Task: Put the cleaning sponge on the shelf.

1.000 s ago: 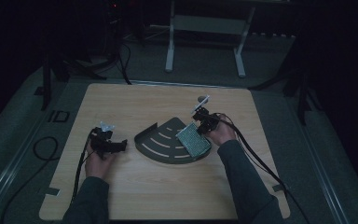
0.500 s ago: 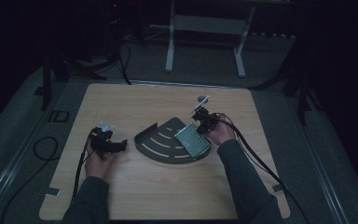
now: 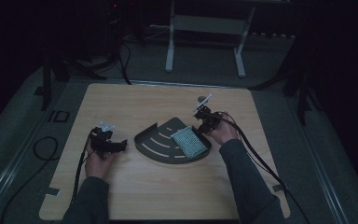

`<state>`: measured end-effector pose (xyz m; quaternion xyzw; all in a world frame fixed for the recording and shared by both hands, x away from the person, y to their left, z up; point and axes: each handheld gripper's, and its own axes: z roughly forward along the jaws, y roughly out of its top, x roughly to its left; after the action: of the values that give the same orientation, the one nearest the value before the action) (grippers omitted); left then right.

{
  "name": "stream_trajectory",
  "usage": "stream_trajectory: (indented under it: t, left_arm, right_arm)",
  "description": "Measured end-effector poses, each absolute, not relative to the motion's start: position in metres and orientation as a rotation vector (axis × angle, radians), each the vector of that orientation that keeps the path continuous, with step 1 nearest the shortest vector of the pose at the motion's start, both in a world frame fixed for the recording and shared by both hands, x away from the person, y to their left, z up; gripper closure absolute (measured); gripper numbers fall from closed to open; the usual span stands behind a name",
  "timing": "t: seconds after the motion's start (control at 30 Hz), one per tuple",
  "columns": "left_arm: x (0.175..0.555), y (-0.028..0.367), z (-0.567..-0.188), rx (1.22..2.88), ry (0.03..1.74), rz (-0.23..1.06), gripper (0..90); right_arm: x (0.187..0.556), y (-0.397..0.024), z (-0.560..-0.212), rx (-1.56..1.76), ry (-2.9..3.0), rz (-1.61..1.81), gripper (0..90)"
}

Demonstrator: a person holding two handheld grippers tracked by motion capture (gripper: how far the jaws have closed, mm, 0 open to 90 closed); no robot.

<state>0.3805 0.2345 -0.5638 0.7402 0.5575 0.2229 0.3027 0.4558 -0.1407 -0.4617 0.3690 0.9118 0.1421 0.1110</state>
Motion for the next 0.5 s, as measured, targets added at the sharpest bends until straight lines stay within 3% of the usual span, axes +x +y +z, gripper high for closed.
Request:
stream_trajectory:
  t: [0.5]
  left_arm:
    - [0.380, 0.234, -0.564, 1.962, 1.478, 0.591, 7.6]
  right_arm:
    - [0.441, -0.180, -0.450, 1.152, 2.635, 0.484, 56.6]
